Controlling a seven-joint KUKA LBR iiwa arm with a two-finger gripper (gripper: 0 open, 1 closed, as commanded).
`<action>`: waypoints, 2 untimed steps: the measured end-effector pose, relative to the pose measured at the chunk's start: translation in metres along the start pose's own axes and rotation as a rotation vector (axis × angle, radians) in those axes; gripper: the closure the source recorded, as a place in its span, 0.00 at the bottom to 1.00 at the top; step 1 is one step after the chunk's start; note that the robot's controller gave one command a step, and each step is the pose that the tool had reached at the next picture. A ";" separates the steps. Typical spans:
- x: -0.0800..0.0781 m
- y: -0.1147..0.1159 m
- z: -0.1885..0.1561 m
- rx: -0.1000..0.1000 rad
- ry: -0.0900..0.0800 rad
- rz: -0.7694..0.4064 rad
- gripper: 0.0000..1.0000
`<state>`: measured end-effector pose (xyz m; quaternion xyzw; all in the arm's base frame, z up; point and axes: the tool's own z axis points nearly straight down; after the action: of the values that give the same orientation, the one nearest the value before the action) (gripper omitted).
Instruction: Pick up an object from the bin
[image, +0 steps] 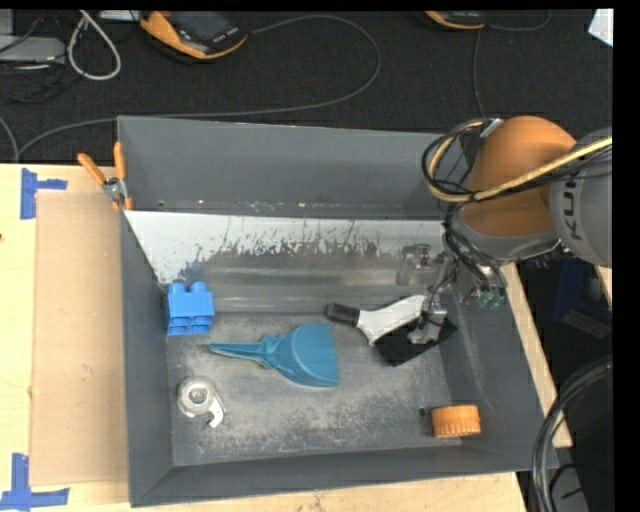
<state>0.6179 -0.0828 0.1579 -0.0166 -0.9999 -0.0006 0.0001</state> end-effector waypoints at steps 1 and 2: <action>0.027 -0.007 -0.101 -0.001 0.003 0.126 0.00; 0.017 -0.007 -0.014 0.000 0.001 0.088 0.00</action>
Offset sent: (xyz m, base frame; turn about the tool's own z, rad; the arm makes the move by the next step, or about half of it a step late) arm -0.0144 -0.0093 -0.0373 0.0652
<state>0.6003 -0.0896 0.1719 -0.0608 -0.9981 -0.0006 0.0009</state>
